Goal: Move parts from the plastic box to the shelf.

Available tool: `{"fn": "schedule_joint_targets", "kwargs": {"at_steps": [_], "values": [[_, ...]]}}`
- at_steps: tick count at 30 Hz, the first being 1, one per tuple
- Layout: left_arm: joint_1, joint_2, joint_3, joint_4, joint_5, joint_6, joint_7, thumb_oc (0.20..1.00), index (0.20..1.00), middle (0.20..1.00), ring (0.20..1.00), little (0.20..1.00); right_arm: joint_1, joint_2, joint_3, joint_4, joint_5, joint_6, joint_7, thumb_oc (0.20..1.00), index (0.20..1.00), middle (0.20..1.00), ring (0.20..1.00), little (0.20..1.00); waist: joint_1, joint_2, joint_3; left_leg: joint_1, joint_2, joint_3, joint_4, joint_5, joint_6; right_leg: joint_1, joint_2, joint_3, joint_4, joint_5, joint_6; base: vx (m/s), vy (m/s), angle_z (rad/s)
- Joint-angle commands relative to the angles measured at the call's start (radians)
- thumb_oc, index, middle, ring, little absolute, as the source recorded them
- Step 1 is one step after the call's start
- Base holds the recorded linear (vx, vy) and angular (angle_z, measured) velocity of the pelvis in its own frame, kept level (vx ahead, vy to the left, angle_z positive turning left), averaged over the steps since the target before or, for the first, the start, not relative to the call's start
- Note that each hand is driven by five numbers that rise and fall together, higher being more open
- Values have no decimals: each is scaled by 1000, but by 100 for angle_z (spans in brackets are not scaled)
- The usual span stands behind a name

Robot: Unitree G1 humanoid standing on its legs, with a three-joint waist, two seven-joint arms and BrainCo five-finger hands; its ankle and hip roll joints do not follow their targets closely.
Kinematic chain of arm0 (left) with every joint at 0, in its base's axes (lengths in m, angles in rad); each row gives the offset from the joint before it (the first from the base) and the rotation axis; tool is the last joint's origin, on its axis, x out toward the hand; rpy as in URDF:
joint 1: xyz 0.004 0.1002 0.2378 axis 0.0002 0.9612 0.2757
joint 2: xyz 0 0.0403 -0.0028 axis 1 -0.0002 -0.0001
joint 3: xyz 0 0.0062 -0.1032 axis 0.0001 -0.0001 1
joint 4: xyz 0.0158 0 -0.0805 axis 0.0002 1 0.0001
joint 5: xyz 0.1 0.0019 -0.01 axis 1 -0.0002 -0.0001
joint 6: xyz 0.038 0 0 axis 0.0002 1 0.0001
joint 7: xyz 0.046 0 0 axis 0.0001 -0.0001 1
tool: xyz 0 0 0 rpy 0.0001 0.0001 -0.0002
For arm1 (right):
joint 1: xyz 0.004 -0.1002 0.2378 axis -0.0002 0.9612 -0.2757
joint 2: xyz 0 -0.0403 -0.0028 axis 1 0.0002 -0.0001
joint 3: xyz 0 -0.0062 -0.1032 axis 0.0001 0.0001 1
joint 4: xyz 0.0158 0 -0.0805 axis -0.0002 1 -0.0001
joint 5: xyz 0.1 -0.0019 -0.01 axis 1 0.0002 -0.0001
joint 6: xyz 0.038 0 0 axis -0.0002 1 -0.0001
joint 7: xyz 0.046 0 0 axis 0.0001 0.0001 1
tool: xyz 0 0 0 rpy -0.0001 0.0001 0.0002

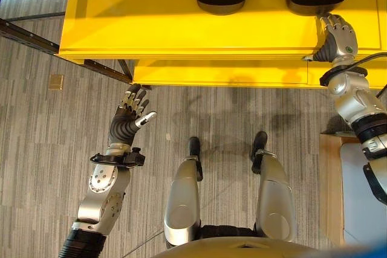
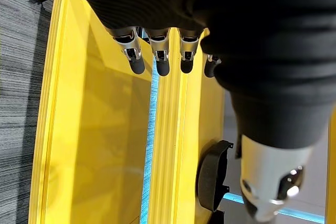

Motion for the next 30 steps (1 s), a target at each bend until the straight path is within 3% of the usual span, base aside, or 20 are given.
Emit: {"fn": "schedule_joint_targets", "kwargs": {"at_steps": [1, 30], "values": [[61, 81, 34, -53, -5, -63, 16, 1000, 1000, 1000, 1000, 1000, -241, 2, 29, 50, 31, 2, -57, 1000, 1000, 1000, 1000, 1000, 22, -13, -39, -35, -13, -29, 10, 27, 32, 52, -28, 29, 64, -69, 66, 0, 0, 0], [65, 98, 35, -67, -17, -68, 21, 1000, 1000, 1000, 1000, 1000, -379, -6, 110, 145, 90, -5, -53, 1000, 1000, 1000, 1000, 1000, 39, -5, -40, -45, -19, -36, 0, 35, 33, 42, -32, 24, 67, -71, 70, 2, -1, 0]]}}
